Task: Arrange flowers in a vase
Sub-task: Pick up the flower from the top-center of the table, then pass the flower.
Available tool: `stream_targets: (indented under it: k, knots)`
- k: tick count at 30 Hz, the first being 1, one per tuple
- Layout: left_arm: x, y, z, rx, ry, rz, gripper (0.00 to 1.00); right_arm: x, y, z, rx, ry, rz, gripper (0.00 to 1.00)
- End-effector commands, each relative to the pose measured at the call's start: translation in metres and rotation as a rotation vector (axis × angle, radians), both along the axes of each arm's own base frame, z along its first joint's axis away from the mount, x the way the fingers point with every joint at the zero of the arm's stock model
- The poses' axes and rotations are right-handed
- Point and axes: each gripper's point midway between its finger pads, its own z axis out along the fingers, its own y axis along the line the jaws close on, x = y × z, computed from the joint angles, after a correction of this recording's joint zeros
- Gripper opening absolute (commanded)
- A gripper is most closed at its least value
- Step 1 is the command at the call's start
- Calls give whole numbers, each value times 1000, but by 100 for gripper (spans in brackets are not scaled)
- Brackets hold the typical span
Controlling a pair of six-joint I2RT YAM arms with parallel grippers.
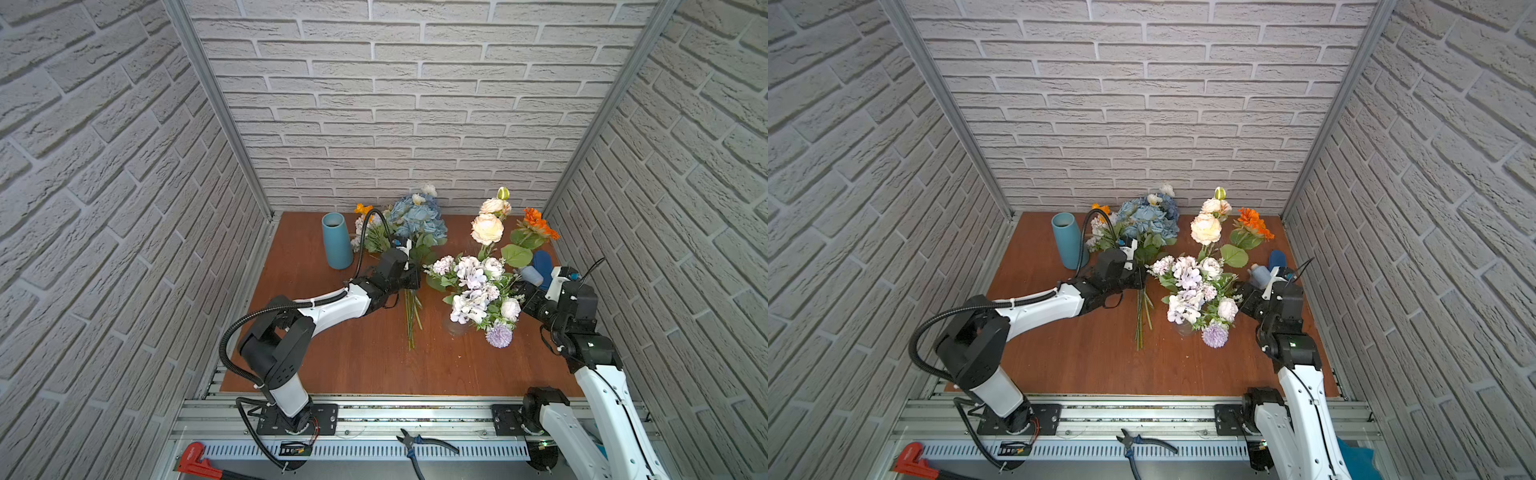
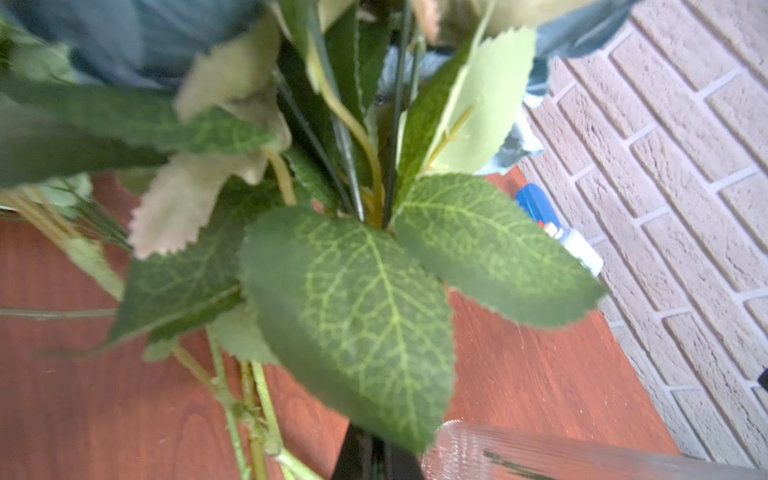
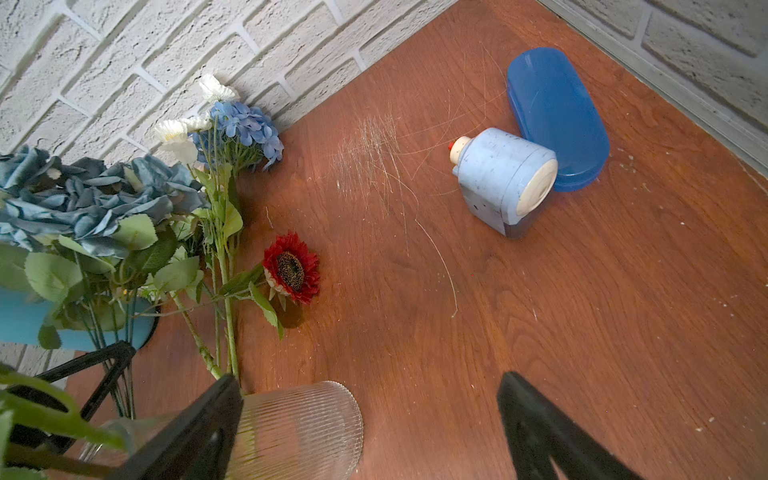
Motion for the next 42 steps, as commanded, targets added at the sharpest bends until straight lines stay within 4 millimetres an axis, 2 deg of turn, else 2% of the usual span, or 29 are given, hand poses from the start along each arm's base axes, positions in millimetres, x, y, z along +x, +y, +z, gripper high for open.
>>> stream_targets:
  k: [1, 8, 14, 15, 18, 24, 29, 32, 35, 42]
  knots:
    - [11, 11, 51, -74, -159, 34, 0, 5, 0, 33, -42, -91, 26, 97]
    - [17, 46, 90, -43, -262, 105, 0, 4, -7, 82, -120, -116, 24, 98]
    - [19, 59, 132, -41, -367, 126, 0, -5, -16, 128, -177, -185, -25, 98]
    - [19, 59, 143, -52, -394, 120, 0, -5, -9, 138, -168, -224, 9, 97]
    - [15, 56, 180, -94, -486, 87, 0, -3, 30, 180, -125, -412, 221, 95]
    - [-4, 41, 254, -208, -651, -41, 0, -6, 78, 240, -4, -593, 491, 92]
    - [-30, 25, 293, -341, -744, -195, 0, -7, 114, 283, 131, -756, 682, 88]
    - [-47, 18, 306, -424, -785, -288, 0, -7, 136, 294, 137, -787, 752, 85]
    - [-53, 18, 312, -473, -791, -311, 0, -7, 168, 294, 139, -776, 860, 79]
    - [-70, 29, 337, -540, -820, -326, 0, -4, 233, 265, 74, -661, 1057, 64]
